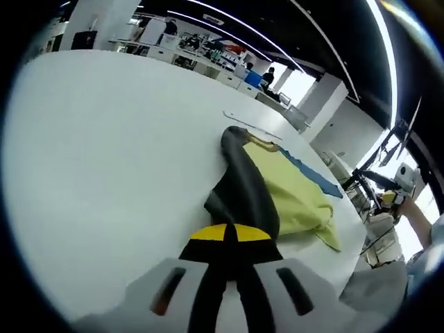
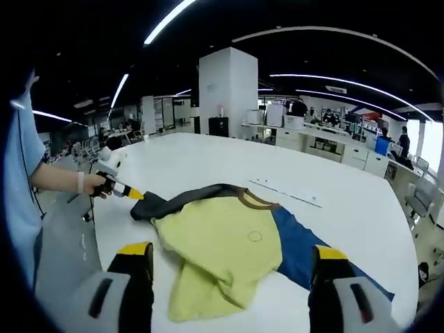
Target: Fold the garment on the visible template until the final outline fits inside the template.
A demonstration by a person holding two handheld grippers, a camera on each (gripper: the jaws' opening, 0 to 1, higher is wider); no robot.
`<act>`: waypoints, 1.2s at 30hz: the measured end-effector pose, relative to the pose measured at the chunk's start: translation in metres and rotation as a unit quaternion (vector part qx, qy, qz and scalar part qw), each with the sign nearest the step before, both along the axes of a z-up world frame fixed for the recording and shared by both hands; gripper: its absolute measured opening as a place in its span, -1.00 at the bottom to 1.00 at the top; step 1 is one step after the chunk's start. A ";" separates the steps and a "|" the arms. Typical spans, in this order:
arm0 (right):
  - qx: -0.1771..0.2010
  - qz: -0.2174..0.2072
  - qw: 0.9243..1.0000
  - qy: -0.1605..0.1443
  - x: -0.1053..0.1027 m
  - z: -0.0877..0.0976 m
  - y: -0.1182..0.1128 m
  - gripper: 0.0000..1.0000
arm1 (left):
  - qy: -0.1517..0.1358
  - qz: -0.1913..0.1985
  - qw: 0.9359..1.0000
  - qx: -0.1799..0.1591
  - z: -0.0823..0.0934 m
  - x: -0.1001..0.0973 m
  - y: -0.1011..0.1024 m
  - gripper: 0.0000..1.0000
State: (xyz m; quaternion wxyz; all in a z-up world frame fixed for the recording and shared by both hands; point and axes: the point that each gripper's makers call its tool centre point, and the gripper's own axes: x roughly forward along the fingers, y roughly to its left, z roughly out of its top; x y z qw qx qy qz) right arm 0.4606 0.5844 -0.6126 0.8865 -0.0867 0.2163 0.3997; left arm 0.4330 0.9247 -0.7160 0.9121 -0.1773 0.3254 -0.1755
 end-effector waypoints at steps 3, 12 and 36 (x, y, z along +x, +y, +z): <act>-0.002 0.001 1.000 -0.005 0.000 0.001 0.001 0.88 | -0.015 -0.031 0.999 0.035 0.010 0.004 -0.008 -1.00; 0.006 -0.011 1.000 0.005 -0.003 -0.006 -0.003 0.87 | -0.022 -0.114 0.991 0.069 0.011 0.018 -0.059 -1.00; -0.008 -0.025 0.999 0.020 -0.011 -0.021 -0.016 0.85 | -0.004 -0.182 0.980 0.076 -0.021 0.025 -0.105 -0.63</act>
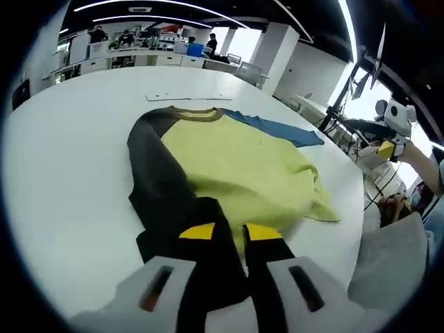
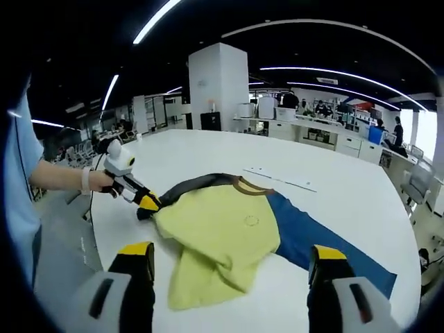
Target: Fold the garment on the visible template until the final outline fits inside the template.
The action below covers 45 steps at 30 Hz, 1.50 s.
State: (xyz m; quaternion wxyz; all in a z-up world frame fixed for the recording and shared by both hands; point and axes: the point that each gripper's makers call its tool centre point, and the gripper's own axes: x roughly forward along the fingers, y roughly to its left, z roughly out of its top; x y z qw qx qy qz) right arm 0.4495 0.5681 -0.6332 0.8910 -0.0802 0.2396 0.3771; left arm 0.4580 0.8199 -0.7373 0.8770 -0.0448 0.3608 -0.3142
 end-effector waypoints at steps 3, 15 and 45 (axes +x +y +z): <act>0.001 0.001 1.000 0.002 -0.001 0.000 0.001 0.85 | -0.011 -0.006 1.000 -0.002 0.006 -0.001 0.000 -0.39; -0.003 0.004 1.000 0.001 -0.005 0.002 0.004 0.84 | -0.048 0.010 0.999 0.002 0.029 -0.004 0.028 0.08; 0.002 -0.011 1.000 0.022 -0.017 -0.012 -0.004 0.84 | -0.035 0.040 0.993 0.104 -0.027 0.015 0.076 -0.60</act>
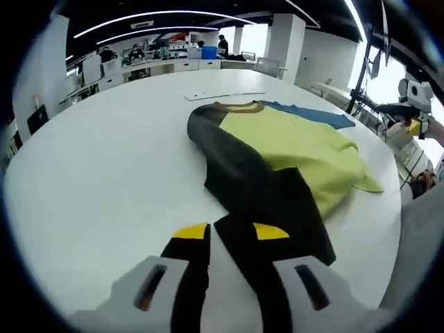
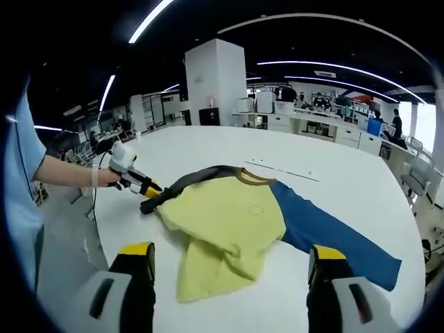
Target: Fold the garment on the visible template until the final outline fits inside the template.
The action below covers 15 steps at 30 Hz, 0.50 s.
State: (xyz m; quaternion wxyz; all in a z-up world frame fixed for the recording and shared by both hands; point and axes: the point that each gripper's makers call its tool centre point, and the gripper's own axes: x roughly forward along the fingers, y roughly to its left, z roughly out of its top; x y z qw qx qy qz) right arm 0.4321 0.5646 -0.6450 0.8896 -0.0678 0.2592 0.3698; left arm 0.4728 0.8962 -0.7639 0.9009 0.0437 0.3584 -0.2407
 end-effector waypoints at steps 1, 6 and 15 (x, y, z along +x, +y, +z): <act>0.001 -0.001 1.000 0.001 0.000 0.000 0.000 0.84 | -0.007 -0.001 1.000 -0.005 0.002 0.001 -0.001 -0.63; 0.000 -0.003 1.000 0.003 -0.002 -0.002 0.000 0.84 | -0.006 0.000 1.000 -0.006 0.002 0.000 -0.002 -0.85; 0.004 0.003 1.000 0.001 -0.003 0.002 0.009 0.84 | 0.006 0.025 0.999 -0.040 0.008 -0.004 0.002 -0.99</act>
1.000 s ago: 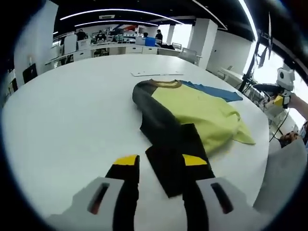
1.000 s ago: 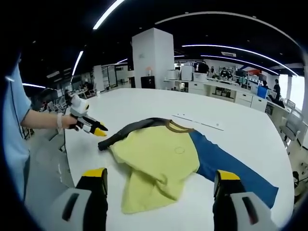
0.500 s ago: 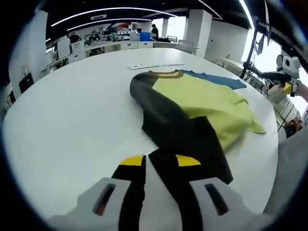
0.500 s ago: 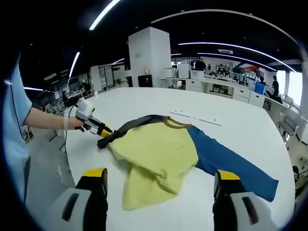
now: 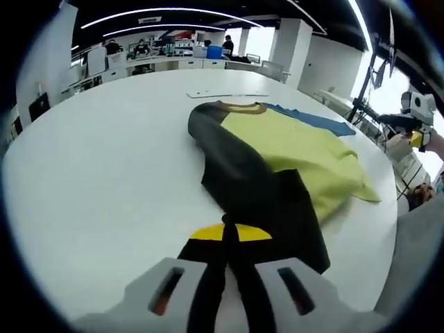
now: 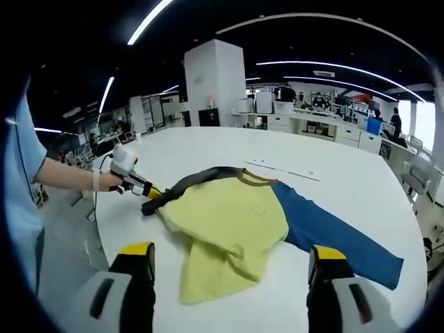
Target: Fold the garment on the visible template until the final outline fits inside the template.
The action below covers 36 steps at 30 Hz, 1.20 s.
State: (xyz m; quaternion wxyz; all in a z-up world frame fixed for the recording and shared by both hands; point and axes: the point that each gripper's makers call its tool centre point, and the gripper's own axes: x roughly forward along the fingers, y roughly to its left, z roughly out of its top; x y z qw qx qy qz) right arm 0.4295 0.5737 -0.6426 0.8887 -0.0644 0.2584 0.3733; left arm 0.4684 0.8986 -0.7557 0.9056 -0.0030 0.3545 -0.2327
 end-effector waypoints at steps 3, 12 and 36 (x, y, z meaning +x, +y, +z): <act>-0.004 0.005 1.000 0.000 0.000 0.000 0.004 0.84 | -0.008 0.008 1.000 -0.007 0.009 -0.002 0.008 -1.00; -0.007 0.021 1.000 0.001 -0.001 0.000 0.022 0.84 | -0.026 0.054 0.998 -0.004 0.026 -0.006 0.065 -1.00; -0.024 0.004 1.000 0.008 0.007 -0.013 0.027 0.88 | -0.064 0.215 0.974 0.007 0.050 0.034 0.236 -1.00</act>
